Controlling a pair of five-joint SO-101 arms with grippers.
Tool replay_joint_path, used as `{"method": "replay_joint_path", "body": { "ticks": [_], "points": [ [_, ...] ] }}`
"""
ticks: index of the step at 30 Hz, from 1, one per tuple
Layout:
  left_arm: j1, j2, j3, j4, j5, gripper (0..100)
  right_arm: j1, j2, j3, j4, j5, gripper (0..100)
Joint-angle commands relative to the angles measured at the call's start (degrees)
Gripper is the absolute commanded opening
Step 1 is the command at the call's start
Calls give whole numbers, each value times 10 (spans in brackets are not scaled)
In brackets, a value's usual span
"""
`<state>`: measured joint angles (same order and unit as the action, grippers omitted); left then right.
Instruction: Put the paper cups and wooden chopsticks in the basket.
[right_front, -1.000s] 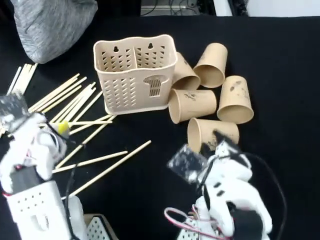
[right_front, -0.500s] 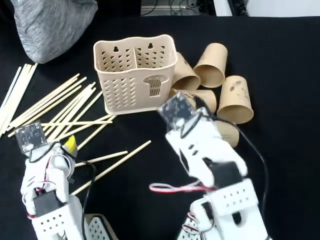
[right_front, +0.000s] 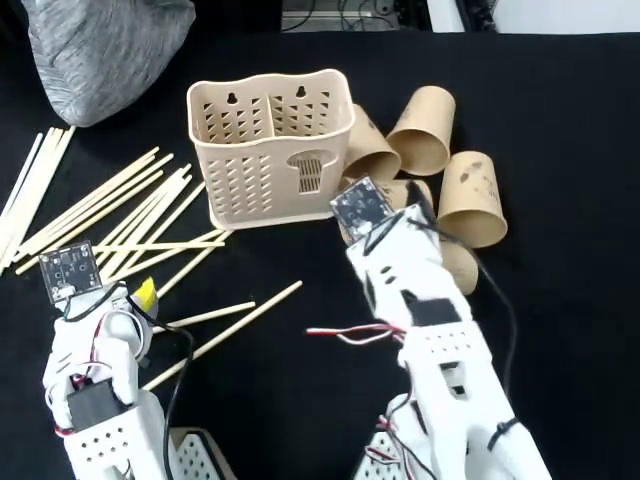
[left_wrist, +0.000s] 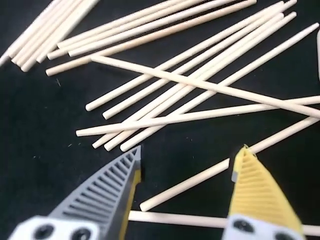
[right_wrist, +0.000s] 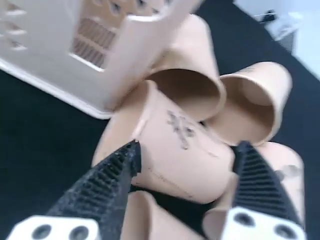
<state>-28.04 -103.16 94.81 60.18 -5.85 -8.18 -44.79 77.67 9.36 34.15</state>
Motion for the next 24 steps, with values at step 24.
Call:
{"method": "replay_joint_path", "body": {
  "ticks": [24],
  "points": [
    [-4, -3, -3, 2, -3, 288, -12, -401, -42, 466, 60, 309]
  ]
}}
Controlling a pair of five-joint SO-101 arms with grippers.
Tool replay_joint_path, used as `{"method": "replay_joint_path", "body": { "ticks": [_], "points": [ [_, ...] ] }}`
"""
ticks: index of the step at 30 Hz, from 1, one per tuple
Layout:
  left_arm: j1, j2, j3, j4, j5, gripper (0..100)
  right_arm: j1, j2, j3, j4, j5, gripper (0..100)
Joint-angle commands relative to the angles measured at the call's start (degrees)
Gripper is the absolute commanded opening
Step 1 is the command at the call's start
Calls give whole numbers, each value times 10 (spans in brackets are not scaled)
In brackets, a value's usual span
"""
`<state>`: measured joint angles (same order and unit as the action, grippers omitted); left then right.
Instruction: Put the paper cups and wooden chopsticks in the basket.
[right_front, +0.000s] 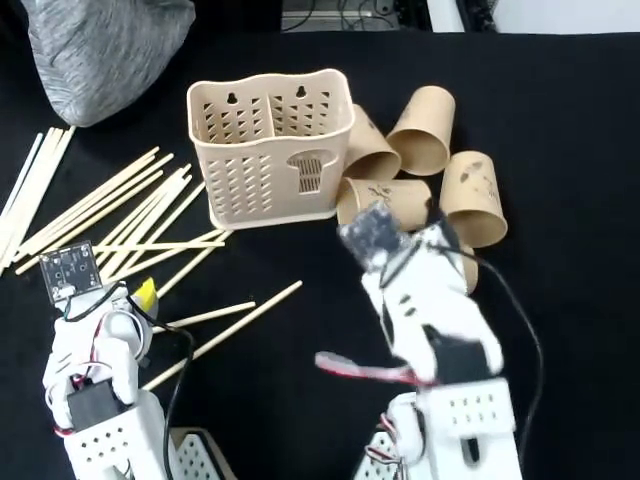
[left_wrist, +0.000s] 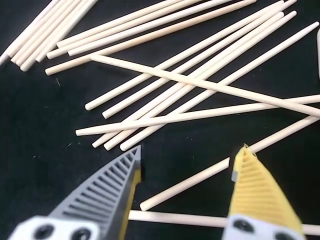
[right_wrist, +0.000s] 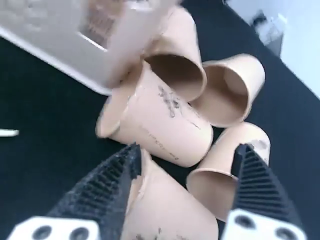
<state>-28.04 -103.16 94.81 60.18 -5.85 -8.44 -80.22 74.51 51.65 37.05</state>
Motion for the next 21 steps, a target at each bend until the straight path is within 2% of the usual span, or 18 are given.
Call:
{"method": "replay_joint_path", "body": {
  "ticks": [1, 6, 11, 13, 17, 19, 21],
  "points": [
    [-4, -3, -3, 2, -3, 288, -4, -45, 13, 25, 39, 309],
    [-4, -3, -3, 2, -3, 288, 54, -7, 102, -102, 40, 309],
    [-4, -3, -3, 2, -3, 288, 68, 47, 95, -123, 45, 301],
    [-4, -3, -3, 2, -3, 288, 76, 62, 80, -127, 62, 246],
    [-4, -3, -3, 2, -3, 288, 84, 63, 52, -123, 99, 11],
    [-4, -3, -3, 2, -3, 288, 97, 51, 43, -121, 104, 33],
    [-4, -3, -2, -1, -3, 288, 114, 32, 33, -120, 103, 10]
  ]
}}
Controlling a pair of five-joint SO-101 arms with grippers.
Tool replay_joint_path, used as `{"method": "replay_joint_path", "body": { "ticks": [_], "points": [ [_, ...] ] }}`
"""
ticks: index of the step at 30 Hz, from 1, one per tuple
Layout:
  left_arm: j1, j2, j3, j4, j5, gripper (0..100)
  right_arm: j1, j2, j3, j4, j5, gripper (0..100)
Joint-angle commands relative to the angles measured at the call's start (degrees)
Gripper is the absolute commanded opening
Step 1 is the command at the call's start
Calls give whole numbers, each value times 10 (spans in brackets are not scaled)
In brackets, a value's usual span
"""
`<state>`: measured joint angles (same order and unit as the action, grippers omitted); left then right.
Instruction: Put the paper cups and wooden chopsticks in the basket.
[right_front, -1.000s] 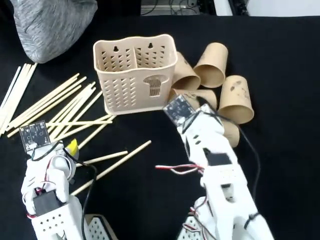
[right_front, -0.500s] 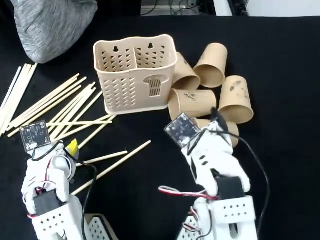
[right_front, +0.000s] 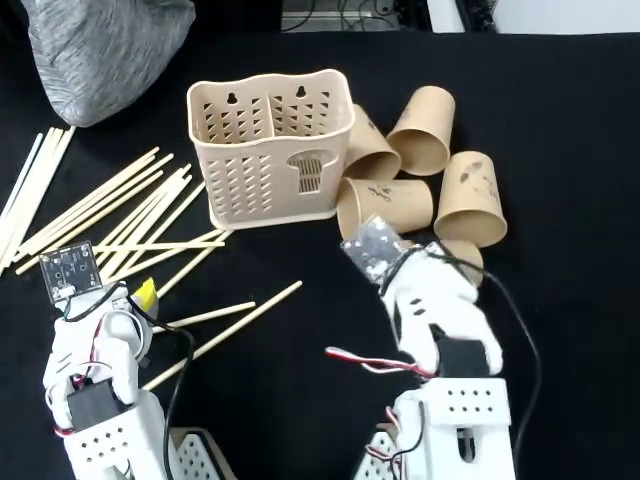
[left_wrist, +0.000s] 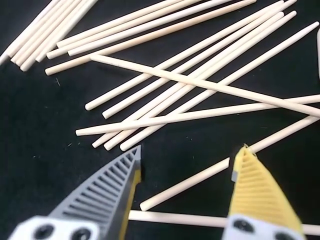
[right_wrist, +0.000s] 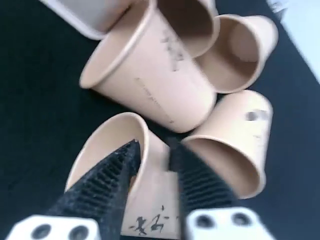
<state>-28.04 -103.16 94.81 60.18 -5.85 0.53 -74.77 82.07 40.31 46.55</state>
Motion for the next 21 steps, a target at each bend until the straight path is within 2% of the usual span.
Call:
{"method": "replay_joint_path", "body": {
  "ticks": [1, 6, 11, 16, 21],
  "points": [
    [-4, -3, 0, -10, -3, 288, 34, -36, -50, 6, 8, 11],
    [-4, -3, 11, -25, -3, 288, 43, -109, -116, 145, 4, 12],
    [-4, -3, 11, -24, -3, 288, 43, -122, -217, 240, -65, 11],
    [-4, -3, 11, -22, -3, 288, 41, -30, -358, 258, -216, 11],
    [-4, -3, 11, -22, -3, 288, -51, 151, -552, 289, -393, 11]
  ]
}}
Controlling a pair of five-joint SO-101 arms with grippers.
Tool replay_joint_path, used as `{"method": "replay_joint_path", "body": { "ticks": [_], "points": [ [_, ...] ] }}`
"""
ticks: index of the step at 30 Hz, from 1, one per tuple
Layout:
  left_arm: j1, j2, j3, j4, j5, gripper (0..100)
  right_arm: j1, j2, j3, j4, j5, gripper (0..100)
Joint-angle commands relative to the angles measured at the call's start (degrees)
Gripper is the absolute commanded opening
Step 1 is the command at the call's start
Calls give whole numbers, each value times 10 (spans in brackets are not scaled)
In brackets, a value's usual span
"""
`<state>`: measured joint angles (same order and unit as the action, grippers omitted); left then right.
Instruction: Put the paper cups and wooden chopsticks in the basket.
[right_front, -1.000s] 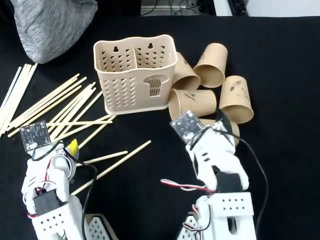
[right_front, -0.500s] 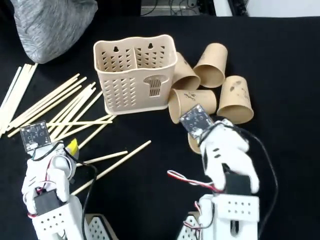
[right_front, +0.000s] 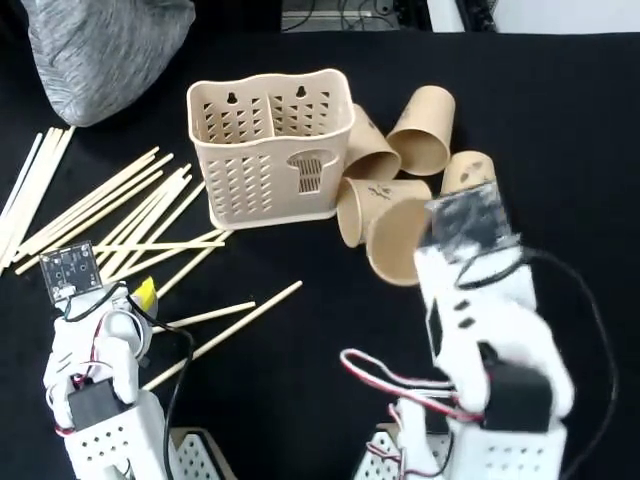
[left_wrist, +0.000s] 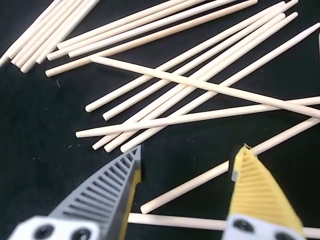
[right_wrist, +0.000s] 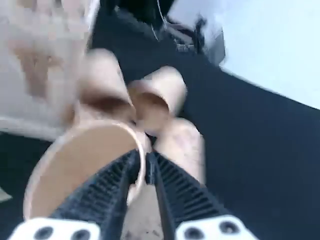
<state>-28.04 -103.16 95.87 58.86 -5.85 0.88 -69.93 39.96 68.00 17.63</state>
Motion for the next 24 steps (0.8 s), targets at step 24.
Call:
{"method": "replay_joint_path", "body": {
  "ticks": [24],
  "points": [
    [-4, -3, 0, -9, -3, 288, -163, 757, -840, -33, -236, 11]
  ]
}}
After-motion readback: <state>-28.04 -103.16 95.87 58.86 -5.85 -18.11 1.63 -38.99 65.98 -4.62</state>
